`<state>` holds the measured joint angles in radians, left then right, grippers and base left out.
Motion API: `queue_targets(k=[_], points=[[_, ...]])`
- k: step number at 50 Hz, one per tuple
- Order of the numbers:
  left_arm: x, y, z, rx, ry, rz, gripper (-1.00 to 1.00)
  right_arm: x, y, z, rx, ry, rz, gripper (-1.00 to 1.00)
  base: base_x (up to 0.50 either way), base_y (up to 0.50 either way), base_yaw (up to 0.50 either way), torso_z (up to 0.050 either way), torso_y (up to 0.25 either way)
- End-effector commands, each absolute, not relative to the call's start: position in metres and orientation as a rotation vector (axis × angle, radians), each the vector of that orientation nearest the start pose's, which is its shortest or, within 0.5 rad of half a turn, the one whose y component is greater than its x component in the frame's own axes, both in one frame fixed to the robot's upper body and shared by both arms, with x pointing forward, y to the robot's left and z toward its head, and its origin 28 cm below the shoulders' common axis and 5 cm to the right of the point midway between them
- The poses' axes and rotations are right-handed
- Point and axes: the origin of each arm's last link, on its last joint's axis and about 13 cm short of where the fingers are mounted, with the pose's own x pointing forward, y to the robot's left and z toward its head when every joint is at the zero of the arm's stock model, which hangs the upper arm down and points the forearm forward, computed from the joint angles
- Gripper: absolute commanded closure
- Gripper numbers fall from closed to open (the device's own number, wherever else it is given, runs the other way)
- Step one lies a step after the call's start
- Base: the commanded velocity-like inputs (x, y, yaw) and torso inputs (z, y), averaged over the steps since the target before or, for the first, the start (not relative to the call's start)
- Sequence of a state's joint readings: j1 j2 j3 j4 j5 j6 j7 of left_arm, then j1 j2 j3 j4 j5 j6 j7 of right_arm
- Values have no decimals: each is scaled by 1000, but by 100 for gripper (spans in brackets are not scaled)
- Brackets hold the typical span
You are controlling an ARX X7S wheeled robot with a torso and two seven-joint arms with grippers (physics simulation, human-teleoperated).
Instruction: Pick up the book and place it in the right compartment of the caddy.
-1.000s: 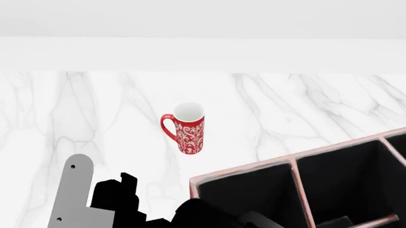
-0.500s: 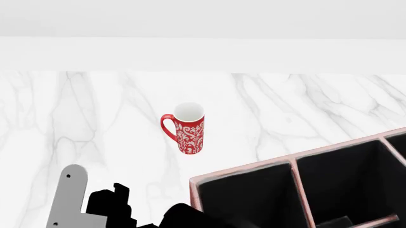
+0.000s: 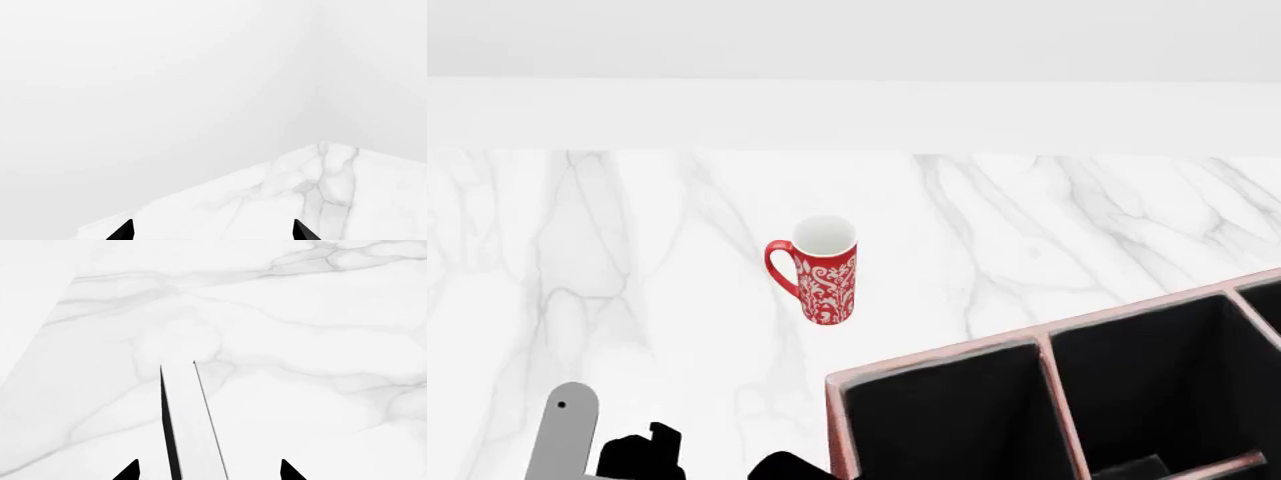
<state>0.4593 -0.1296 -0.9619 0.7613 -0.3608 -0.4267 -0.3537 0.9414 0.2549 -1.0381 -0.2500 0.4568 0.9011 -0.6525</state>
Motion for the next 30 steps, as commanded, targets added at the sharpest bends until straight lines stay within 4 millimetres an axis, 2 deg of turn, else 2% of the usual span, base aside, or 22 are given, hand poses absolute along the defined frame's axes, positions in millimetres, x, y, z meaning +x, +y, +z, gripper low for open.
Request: queue_targets(k=[1,20,30], points=[[52,362,121,159,-81,1039,-100,281,7,145,-610,373,1524,-100,0,0,0,0,0],[53,362,120,161,-80,1036,-100,293,9,124,-589,435,1523,-100,0,0,0,0,0],[53,362,120,163,-81,1034,-100,290,9,117,-600,464,1544,-100,0,0,0,0,0]])
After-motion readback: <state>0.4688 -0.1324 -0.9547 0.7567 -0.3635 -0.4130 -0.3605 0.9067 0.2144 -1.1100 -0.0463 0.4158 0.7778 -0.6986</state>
